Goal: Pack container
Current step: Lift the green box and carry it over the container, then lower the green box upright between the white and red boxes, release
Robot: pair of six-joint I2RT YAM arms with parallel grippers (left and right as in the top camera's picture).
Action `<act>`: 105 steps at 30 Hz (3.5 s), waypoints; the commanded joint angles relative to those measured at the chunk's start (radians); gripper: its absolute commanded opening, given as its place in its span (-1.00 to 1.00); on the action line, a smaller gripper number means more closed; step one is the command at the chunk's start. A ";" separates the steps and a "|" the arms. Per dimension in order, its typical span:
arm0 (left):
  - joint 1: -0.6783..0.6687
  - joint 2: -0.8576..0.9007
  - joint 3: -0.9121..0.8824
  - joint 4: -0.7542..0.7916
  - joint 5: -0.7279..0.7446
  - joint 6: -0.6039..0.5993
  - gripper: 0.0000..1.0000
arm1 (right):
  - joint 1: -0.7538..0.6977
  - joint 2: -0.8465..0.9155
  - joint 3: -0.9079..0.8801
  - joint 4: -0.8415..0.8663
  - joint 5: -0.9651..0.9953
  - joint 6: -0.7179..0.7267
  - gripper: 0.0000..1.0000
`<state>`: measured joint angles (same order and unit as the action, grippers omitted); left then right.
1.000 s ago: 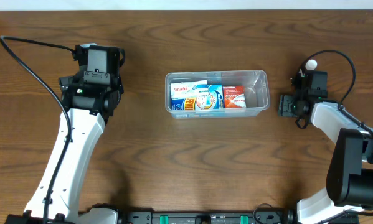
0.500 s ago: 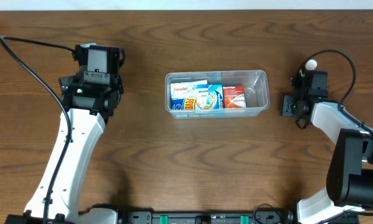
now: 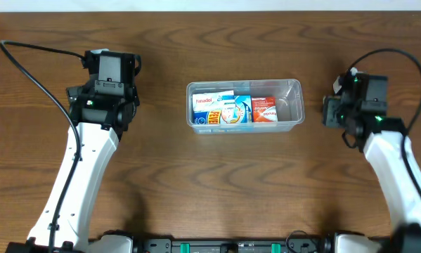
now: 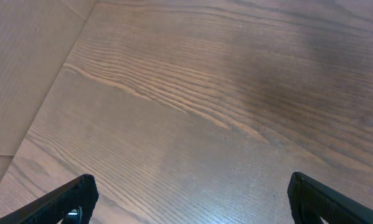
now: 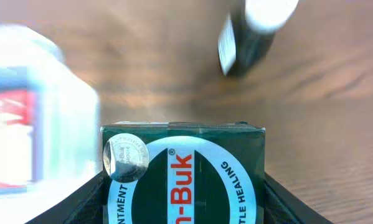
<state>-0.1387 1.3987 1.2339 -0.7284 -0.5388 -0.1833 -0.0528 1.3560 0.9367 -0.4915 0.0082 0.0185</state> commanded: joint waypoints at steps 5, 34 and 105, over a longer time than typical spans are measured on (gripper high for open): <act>0.004 0.001 0.007 0.000 -0.022 -0.002 0.96 | 0.163 -0.155 0.019 0.039 -0.024 0.108 -0.17; 0.004 0.001 0.007 0.000 -0.022 -0.002 0.96 | 0.537 0.249 0.137 0.259 0.056 0.303 -0.23; 0.004 0.001 0.007 0.000 -0.022 -0.002 0.96 | 0.549 0.470 0.246 0.223 0.024 0.369 0.39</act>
<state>-0.1387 1.3987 1.2339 -0.7284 -0.5388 -0.1833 0.5049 1.8576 1.1622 -0.2687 0.0650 0.4004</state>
